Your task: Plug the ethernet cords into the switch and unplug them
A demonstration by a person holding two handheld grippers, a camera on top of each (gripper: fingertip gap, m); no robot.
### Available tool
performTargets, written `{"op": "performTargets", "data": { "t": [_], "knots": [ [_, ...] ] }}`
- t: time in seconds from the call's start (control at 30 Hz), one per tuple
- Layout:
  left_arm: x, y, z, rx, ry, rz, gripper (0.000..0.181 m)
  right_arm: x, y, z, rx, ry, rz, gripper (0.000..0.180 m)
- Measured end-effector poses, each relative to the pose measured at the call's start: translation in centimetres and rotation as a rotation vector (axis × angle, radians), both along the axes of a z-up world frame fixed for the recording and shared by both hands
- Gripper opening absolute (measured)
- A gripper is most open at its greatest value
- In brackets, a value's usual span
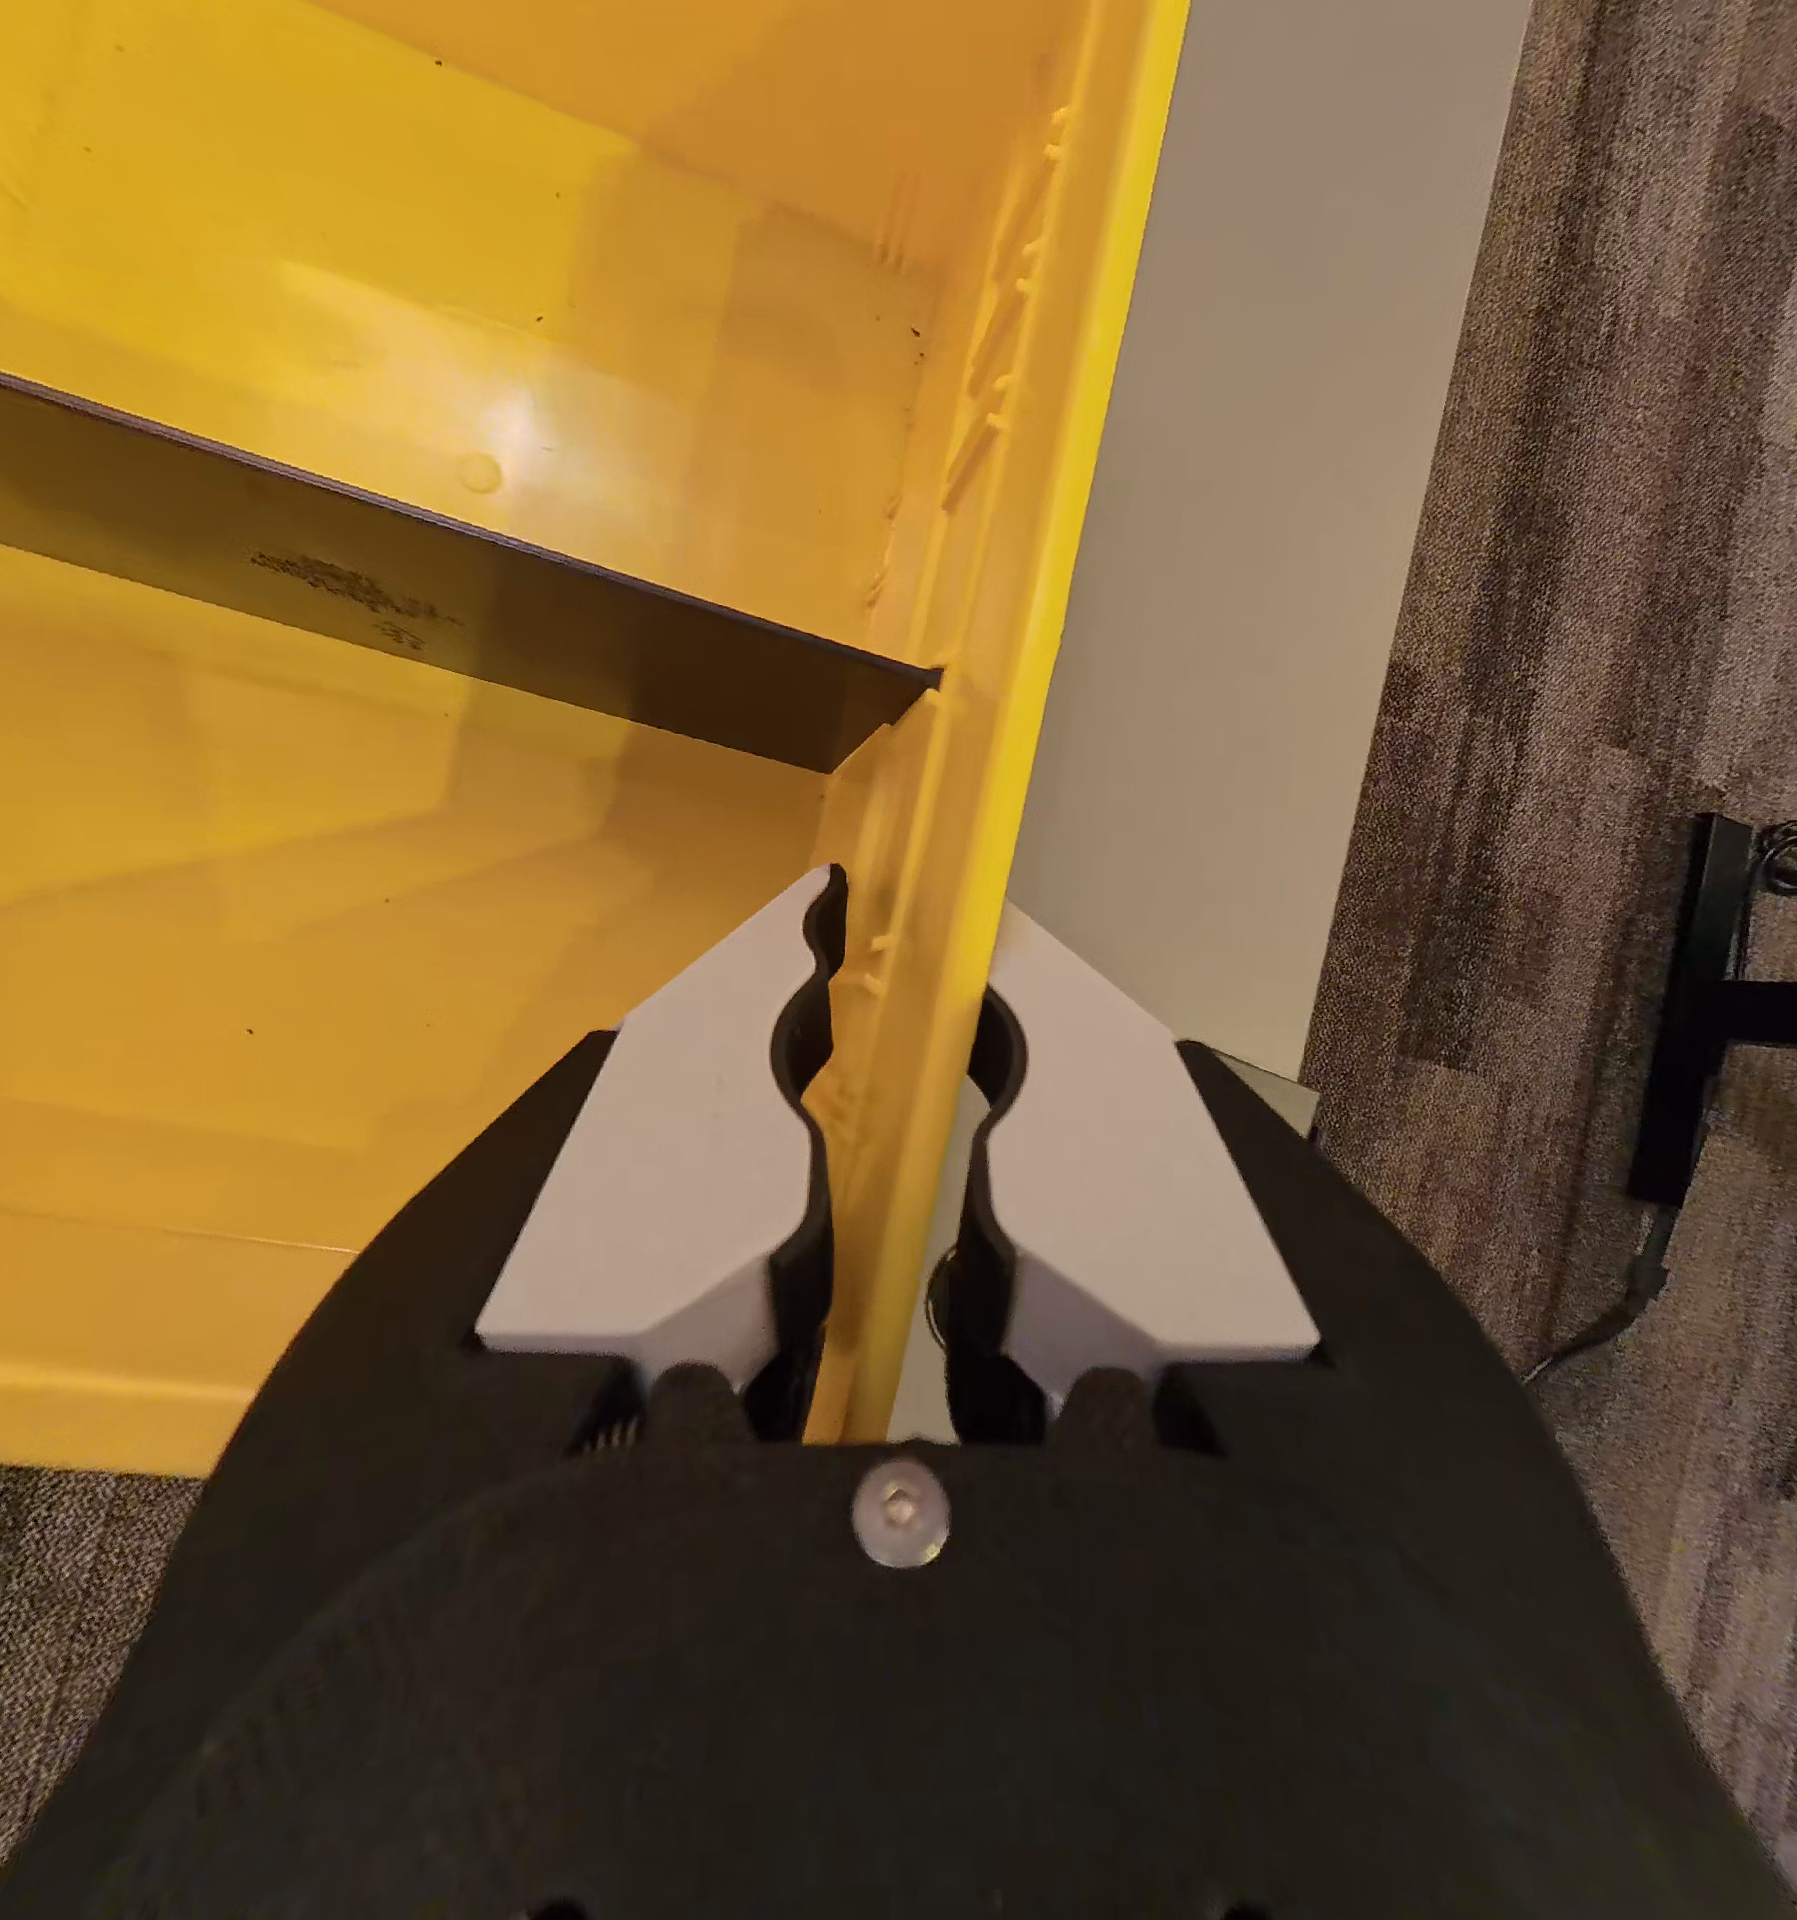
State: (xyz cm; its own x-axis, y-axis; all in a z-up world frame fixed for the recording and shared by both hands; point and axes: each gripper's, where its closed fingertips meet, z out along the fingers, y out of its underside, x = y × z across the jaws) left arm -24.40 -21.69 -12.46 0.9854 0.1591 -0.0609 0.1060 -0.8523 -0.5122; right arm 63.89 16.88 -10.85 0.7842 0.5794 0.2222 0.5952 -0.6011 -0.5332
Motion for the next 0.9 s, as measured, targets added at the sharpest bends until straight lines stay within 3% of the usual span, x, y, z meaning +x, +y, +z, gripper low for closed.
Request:
{"op": "performTargets", "data": {
  "t": [0.03,0.27,0.5,0.67,0.7,0.77,0.9],
  "knots": [
    [-0.2,0.0,0.0,0.0,-0.003,-0.006,0.008,0.2,0.1,0.0,-0.001,-0.004,0.002,0.018],
    [-2.1,0.1,-0.1,-0.019,0.012,-0.079,0.008,0.9,0.2,-0.3,-0.022,-0.03,0.026,0.018],
    [-2.7,-0.3,-0.1,-0.005,-0.02,-0.038,0.008,1.1,-0.1,-0.4,-0.034,-0.01,-0.023,0.016],
    [-3.6,-1.0,0.0,-0.029,0.011,-0.019,0.032,1.6,-0.2,-0.2,-0.007,-0.053,-0.031,0.022],
    [-4.0,-1.1,0.5,-0.026,0.022,-0.003,0.049,1.6,-0.1,0.2,0.013,-0.065,-0.033,0.025],
    [-4.8,-1.0,2.5,0.014,0.055,0.028,0.065,1.6,0.0,1.2,0.054,-0.057,-0.042,0.03],
    [-4.0,2.7,9.9,0.163,0.147,-0.013,0.068,2.6,0.9,5.7,0.234,-0.174,-0.093,0.038]
  ]
}}
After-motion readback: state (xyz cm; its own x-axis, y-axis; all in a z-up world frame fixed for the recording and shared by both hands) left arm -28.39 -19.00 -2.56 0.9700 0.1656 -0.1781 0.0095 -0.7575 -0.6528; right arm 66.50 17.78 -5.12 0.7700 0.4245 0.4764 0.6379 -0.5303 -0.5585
